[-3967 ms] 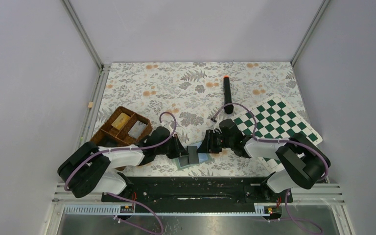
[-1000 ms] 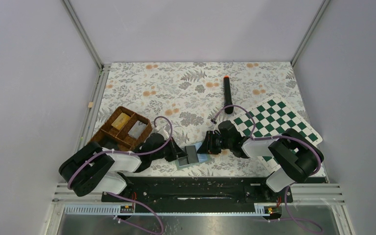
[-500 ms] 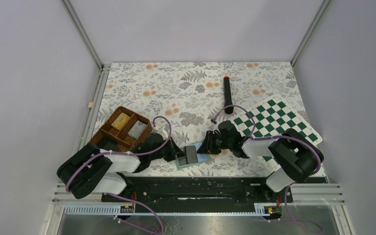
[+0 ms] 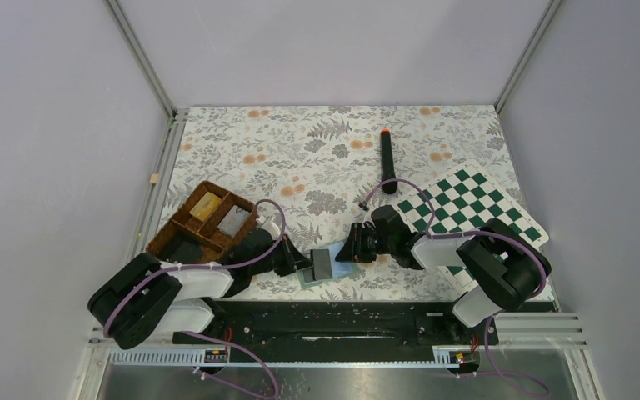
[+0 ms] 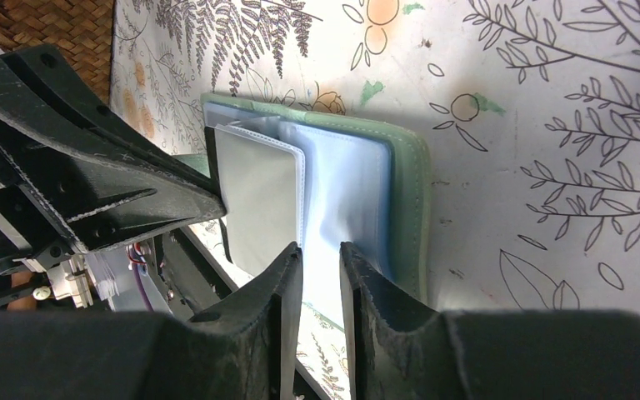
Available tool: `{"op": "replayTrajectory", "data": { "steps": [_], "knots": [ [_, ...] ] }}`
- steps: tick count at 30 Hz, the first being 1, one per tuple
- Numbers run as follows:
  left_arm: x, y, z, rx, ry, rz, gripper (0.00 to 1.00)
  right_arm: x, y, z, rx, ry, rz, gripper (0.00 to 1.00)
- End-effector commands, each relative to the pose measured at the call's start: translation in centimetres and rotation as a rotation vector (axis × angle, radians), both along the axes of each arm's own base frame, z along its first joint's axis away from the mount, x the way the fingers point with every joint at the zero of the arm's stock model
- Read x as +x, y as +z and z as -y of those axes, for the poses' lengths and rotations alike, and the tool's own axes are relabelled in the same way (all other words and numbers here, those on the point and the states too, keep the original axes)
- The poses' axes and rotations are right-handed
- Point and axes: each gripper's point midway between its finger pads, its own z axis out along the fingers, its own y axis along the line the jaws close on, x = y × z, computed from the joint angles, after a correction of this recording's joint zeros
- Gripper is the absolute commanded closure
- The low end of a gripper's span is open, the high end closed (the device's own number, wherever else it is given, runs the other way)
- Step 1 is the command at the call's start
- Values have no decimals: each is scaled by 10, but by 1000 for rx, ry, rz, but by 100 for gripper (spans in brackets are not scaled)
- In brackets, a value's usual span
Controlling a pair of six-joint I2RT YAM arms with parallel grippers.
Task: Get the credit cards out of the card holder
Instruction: Remove the credit card from the card holder.
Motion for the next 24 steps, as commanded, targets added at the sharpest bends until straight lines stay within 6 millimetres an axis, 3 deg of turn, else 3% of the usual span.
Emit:
{"op": "replayTrajectory", "data": {
  "steps": [1,13,24],
  "knots": [
    [5,0,-10,58,10,32,100,3,-16,12,-62,-29,-4,70],
    [4,-1,-21,70,15,17,100,3,-14,12,-60,-27,0,70],
    [12,13,-12,35,-32,0,100,2,-12,10,-51,-11,0,70]
  ]
}}
